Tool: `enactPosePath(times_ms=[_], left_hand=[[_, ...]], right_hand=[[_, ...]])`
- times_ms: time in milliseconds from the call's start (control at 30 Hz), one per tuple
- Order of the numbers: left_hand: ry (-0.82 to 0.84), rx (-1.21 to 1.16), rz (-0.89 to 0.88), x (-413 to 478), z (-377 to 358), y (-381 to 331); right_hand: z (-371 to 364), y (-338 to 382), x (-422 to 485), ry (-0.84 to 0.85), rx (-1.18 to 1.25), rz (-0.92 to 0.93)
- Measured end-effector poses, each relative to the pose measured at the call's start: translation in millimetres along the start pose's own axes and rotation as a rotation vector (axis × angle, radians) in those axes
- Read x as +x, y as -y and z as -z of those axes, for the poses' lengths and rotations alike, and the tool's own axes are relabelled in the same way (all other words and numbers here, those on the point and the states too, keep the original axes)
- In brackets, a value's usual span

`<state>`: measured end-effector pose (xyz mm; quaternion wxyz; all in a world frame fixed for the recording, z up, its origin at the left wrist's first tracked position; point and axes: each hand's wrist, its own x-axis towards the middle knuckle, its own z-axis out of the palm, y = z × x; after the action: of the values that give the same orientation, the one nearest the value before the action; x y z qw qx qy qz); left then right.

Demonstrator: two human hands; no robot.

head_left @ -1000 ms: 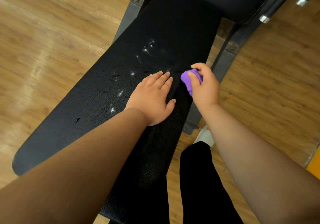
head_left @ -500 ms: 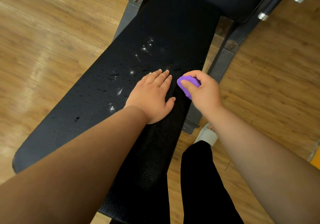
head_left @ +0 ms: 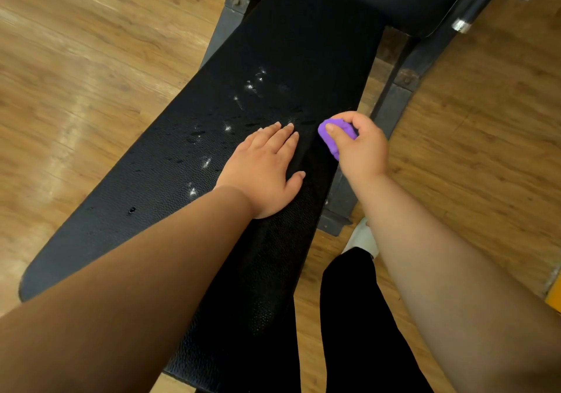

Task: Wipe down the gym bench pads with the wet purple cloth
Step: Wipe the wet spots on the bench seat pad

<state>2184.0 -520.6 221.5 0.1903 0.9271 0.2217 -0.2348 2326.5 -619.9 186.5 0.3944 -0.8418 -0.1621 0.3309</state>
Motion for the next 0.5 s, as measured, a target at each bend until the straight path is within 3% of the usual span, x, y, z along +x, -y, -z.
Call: enactPosePath(times_ms=[200,367,500], left_hand=[[0.011,-0.001,0.001,7,9,-3],[0.003,0.002,0.007,34,8,-1],[0.014,0.009,0.001,38,1,0]], right_hand=[[5,-12,-32,0.114,0.029,0.035],[-4,-1,14,0.058,-0.019,0.057],[2,-20,-5,0.065,-0.071,0.06]])
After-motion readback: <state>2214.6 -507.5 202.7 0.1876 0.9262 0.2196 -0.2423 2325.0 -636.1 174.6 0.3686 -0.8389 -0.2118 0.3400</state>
